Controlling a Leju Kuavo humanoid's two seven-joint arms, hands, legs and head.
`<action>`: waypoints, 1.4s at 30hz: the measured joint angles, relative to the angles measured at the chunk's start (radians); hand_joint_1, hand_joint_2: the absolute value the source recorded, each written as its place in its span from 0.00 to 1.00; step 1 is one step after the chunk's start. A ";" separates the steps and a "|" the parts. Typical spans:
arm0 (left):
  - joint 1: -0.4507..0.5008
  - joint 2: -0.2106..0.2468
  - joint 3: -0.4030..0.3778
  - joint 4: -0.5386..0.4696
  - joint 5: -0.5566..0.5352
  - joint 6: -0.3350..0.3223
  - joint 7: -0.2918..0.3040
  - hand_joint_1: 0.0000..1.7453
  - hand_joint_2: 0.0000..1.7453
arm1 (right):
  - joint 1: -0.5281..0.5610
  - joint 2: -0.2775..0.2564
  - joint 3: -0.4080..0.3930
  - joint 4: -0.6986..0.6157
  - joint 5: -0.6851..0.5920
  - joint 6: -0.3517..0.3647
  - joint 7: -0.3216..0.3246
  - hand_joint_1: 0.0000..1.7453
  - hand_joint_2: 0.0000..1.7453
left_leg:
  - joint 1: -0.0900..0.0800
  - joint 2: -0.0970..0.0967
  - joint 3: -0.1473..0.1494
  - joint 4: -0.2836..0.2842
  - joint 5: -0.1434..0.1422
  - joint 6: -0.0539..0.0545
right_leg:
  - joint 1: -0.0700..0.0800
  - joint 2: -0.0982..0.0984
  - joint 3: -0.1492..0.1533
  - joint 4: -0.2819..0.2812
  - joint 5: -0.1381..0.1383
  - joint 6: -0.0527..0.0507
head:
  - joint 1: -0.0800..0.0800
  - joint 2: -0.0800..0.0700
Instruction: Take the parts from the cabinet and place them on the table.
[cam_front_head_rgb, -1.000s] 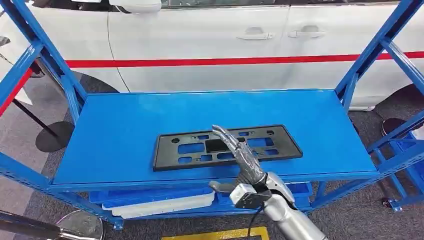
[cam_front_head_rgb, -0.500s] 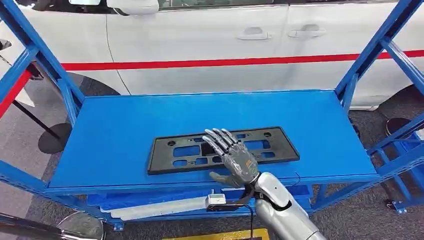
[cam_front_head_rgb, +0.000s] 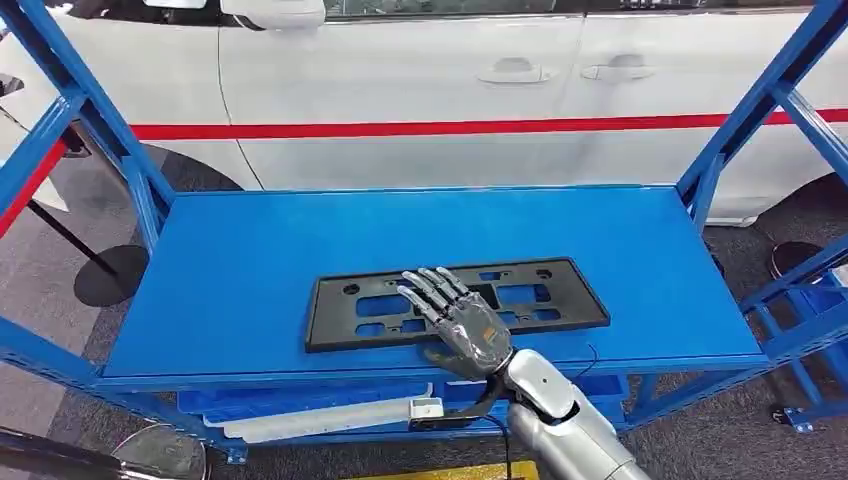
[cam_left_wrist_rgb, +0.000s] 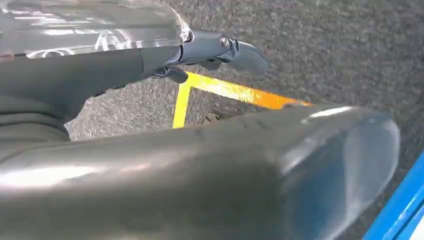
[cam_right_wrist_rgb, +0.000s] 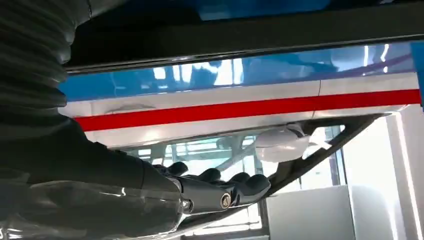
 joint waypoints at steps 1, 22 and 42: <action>-0.001 0.000 0.002 0.000 0.000 0.000 0.000 0.00 0.00 | -0.003 0.000 0.000 0.002 0.001 0.000 0.000 0.00 1.00 | 0.000 0.001 0.001 -0.001 0.000 0.005 | 0.000 -0.001 -0.021 0.044 -0.032 0.005 | 0.000 0.000; 0.004 0.003 0.014 0.000 -0.007 -0.009 -0.017 0.00 0.00 | -0.051 0.028 0.034 0.111 0.265 -0.003 0.167 0.00 1.00 | 0.001 0.001 -0.111 0.248 -0.097 -0.040 | 0.002 -0.004 0.007 -0.031 0.026 -0.042 | 0.000 0.000; -0.002 0.004 0.035 0.000 -0.031 -0.032 -0.025 0.00 0.00 | -0.111 0.026 0.013 0.265 0.382 0.019 0.330 1.00 1.00 | -0.008 0.001 0.004 -0.003 0.003 -0.008 | 0.000 -0.002 0.022 -0.026 0.010 -0.006 | 0.000 0.000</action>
